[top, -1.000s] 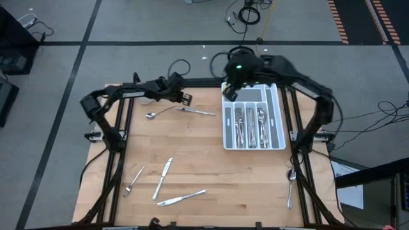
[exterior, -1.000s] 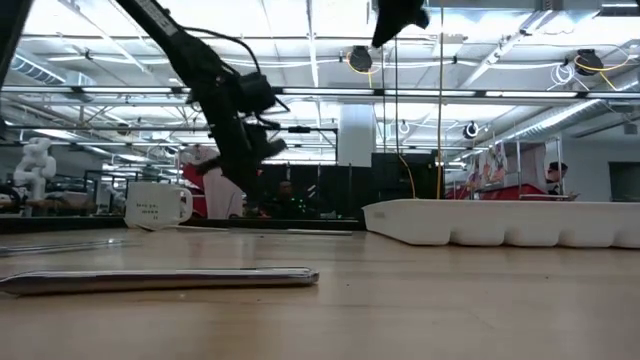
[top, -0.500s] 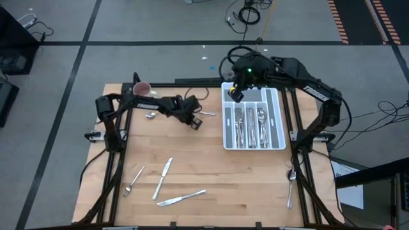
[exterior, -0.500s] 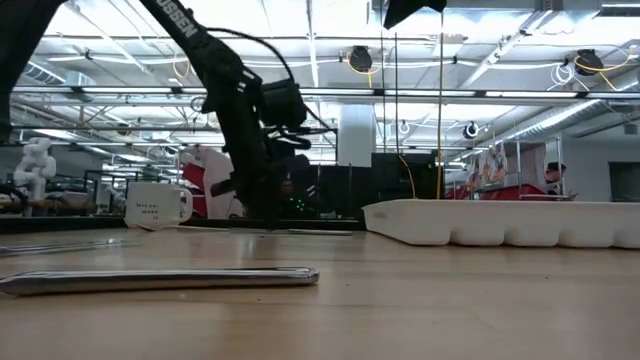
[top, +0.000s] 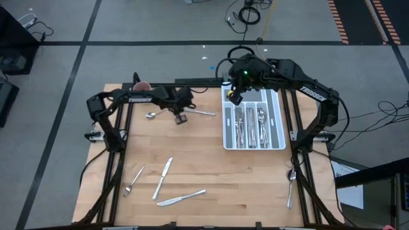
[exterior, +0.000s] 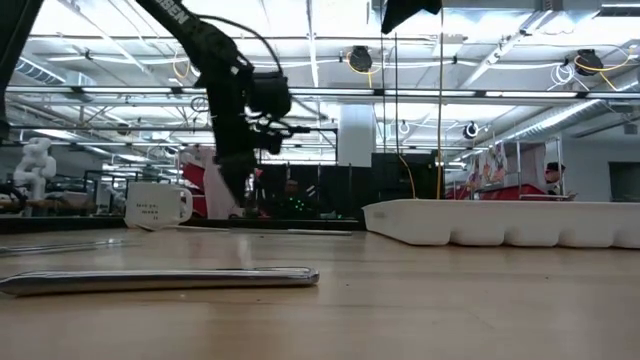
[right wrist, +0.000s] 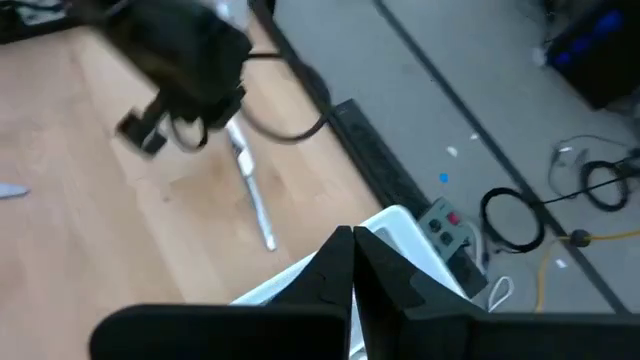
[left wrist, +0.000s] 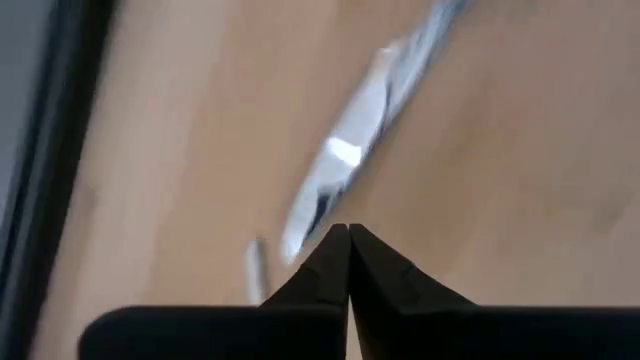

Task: Sort silverware
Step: Put the silver table knife into the silverware tray

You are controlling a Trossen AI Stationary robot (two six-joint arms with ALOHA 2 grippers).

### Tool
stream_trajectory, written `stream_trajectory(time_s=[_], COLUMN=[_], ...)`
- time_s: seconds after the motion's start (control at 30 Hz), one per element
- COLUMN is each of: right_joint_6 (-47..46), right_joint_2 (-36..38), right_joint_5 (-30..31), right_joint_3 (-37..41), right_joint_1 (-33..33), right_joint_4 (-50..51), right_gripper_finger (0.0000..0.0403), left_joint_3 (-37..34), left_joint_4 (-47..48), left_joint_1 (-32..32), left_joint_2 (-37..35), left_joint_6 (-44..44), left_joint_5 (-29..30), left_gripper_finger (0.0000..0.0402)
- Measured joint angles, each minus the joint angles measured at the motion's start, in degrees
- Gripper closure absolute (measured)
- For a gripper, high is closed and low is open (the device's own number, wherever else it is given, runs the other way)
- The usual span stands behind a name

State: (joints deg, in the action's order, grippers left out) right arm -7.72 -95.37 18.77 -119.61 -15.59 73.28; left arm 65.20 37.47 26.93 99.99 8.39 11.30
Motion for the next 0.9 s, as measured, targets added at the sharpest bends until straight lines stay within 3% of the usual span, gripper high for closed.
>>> stream_trajectory(time_s=[0.17, 0.37, 0.63, 0.9], right_joint_6=[1.21, 1.35, 3.06, 5.22], right_joint_2=[-0.02, 0.0, 0.0, 0.0], right_joint_5=[-2.64, -2.63, -2.61, -2.58], right_joint_3=[0.0, 0.0, 0.0, 0.0], right_joint_1=[-0.02, -0.02, -0.03, -0.04], right_joint_4=[1.5, 3.22, 3.49, 3.36], right_gripper_finger=[0.0403, 0.0403, 0.0403, 0.0403], left_joint_3=[1.45, 2.48, 2.5, 2.5], left_joint_4=[3.85, 3.01, 0.5, 0.52], left_joint_1=[2.91, 5.07, 6.15, 6.87], left_joint_2=[-0.86, -0.69, 1.2, 1.48], left_joint_6=[14.89, 26.68, 31.83, 37.42], left_joint_5=[-4.03, -5.89, -8.89, -13.24], left_gripper_finger=[0.0361, 0.0281, 0.0173, 0.0151])
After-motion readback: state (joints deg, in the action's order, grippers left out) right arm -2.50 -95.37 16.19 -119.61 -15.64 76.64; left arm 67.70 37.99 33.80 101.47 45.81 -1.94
